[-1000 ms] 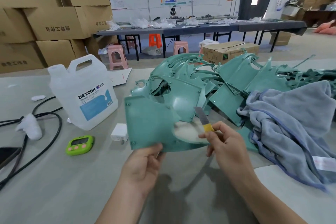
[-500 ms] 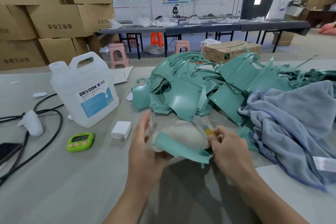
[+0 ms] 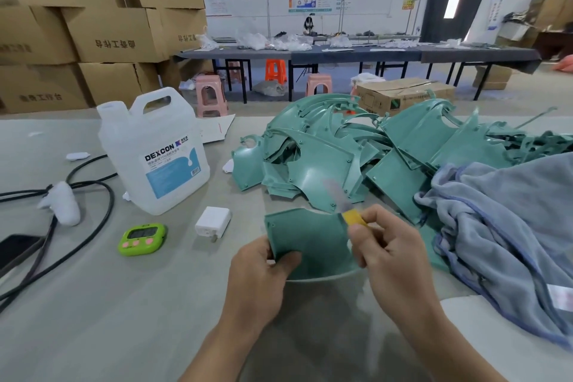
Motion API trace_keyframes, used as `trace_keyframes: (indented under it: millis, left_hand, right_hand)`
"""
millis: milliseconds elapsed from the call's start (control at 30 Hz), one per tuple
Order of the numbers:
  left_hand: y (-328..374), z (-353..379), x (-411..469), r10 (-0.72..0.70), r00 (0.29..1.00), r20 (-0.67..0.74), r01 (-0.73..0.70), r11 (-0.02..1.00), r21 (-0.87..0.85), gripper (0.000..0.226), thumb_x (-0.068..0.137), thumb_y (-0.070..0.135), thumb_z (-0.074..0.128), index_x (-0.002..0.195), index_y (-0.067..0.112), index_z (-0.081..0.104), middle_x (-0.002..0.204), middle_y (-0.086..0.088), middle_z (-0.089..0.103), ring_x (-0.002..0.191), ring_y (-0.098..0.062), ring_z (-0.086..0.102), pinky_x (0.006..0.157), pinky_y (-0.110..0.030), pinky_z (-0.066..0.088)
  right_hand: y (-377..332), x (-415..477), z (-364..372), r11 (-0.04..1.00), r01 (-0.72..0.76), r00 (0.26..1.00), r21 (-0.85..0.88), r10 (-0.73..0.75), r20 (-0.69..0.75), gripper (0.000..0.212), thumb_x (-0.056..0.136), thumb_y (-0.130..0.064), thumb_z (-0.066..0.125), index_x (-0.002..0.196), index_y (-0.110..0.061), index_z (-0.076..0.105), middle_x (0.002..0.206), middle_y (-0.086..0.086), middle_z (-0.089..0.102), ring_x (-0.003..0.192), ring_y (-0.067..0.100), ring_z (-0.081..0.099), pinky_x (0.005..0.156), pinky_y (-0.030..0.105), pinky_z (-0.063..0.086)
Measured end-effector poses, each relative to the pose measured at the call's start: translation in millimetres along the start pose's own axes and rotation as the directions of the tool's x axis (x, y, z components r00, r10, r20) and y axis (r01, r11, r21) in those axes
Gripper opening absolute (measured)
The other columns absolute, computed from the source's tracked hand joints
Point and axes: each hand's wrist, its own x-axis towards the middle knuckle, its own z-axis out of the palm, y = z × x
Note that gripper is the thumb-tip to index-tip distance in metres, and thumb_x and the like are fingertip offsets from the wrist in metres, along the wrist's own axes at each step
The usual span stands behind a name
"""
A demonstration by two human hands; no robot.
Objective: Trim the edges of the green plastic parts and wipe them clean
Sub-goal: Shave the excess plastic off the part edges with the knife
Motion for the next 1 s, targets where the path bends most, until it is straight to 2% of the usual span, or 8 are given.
trace_keyframes:
  millis: [100, 233, 467, 633, 733, 800, 933, 1000]
  left_hand:
    - [-2, 1, 2, -0.009, 1.0, -0.016, 0.009, 1.0, -0.001, 0.055, 0.083, 0.013, 0.077, 0.089, 0.067, 0.067, 0.09, 0.033, 0.072, 0.083, 0.007, 0.068, 0.07, -0.009, 0.049]
    - [-4, 2, 1, 0.012, 1.0, -0.011, -0.013, 1.0, -0.02, 0.052, 0.084, 0.013, 0.076, 0.089, 0.064, 0.069, 0.088, 0.031, 0.073, 0.081, 0.008, 0.068, 0.067, -0.007, 0.047]
    - [-5, 0, 0, 0.059, 0.998, -0.027, -0.06, 0.998, -0.017, 0.045, 0.083, 0.01, 0.077, 0.096, 0.053, 0.074, 0.095, 0.032, 0.073, 0.087, 0.008, 0.069, 0.074, -0.008, 0.048]
    - [-6, 1, -1, 0.055, 0.998, -0.037, -0.055, 0.998, -0.005, 0.044, 0.084, 0.013, 0.077, 0.089, 0.056, 0.073, 0.09, 0.031, 0.073, 0.082, 0.007, 0.069, 0.068, -0.005, 0.047]
    - [-6, 2, 0, 0.045, 0.998, -0.038, -0.045, 0.999, -0.002, 0.049, 0.083, 0.012, 0.077, 0.089, 0.06, 0.072, 0.091, 0.032, 0.073, 0.084, 0.009, 0.069, 0.069, -0.004, 0.046]
    - [-6, 2, 0, 0.059, 0.998, -0.035, -0.059, 0.998, 0.001, 0.047, 0.083, 0.012, 0.077, 0.093, 0.057, 0.074, 0.092, 0.033, 0.072, 0.085, 0.011, 0.068, 0.07, -0.002, 0.045]
    - [-10, 3, 0, 0.069, 0.996, -0.052, -0.066, 0.996, 0.062, 0.032, 0.082, 0.016, 0.078, 0.095, 0.045, 0.077, 0.088, 0.034, 0.072, 0.08, 0.01, 0.068, 0.068, -0.002, 0.044]
    - [-10, 1, -1, 0.071, 0.995, -0.074, -0.067, 0.996, 0.06, 0.028, 0.083, 0.018, 0.077, 0.098, 0.042, 0.077, 0.088, 0.034, 0.072, 0.08, 0.01, 0.068, 0.067, -0.002, 0.044]
  right_hand:
    - [-13, -8, 7, 0.999, 0.026, 0.998, 0.026, -0.027, 0.048, 0.02, 0.084, -0.037, 0.058, 0.081, -0.017, 0.059, 0.05, 0.001, 0.036, 0.049, 0.016, 0.03, 0.049, 0.036, 0.025]
    - [-17, -14, 9, 0.98, 0.052, 0.996, -0.192, -0.038, 0.076, 0.011, 0.092, -0.026, 0.063, 0.083, -0.022, 0.06, 0.044, -0.004, 0.039, 0.042, 0.01, 0.031, 0.043, 0.022, 0.024]
    - [-13, -5, -3, 0.942, -0.034, 0.99, -0.335, -0.015, -0.144, 0.018, 0.09, -0.019, 0.065, 0.072, -0.021, 0.063, 0.047, -0.006, 0.048, 0.046, 0.014, 0.041, 0.05, 0.024, 0.034]
    - [-14, -17, 10, 0.933, 0.114, 0.993, -0.342, -0.108, 0.037, 0.019, 0.092, -0.031, 0.058, 0.078, -0.019, 0.052, 0.054, -0.005, 0.047, 0.051, 0.013, 0.042, 0.05, 0.024, 0.033]
    - [-8, -7, 1, 0.879, 0.064, 0.99, -0.473, -0.116, -0.081, 0.019, 0.091, -0.022, 0.062, 0.073, -0.019, 0.056, 0.054, 0.001, 0.051, 0.063, 0.017, 0.05, 0.061, 0.021, 0.038]
    - [-10, -5, -6, 0.881, 0.066, 0.982, -0.468, -0.14, -0.126, 0.02, 0.09, -0.021, 0.064, 0.071, -0.02, 0.059, 0.053, 0.001, 0.051, 0.062, 0.017, 0.051, 0.06, 0.02, 0.038]
    - [-14, -16, 3, 0.916, 0.168, 0.985, -0.364, -0.173, 0.019, 0.023, 0.089, -0.028, 0.057, 0.071, -0.017, 0.05, 0.056, -0.001, 0.047, 0.051, 0.015, 0.042, 0.05, 0.023, 0.034]
    - [-13, -13, 4, 0.913, 0.137, 0.989, -0.383, -0.147, 0.005, 0.022, 0.091, -0.025, 0.06, 0.072, -0.016, 0.052, 0.053, 0.0, 0.048, 0.051, 0.017, 0.045, 0.051, 0.027, 0.036]
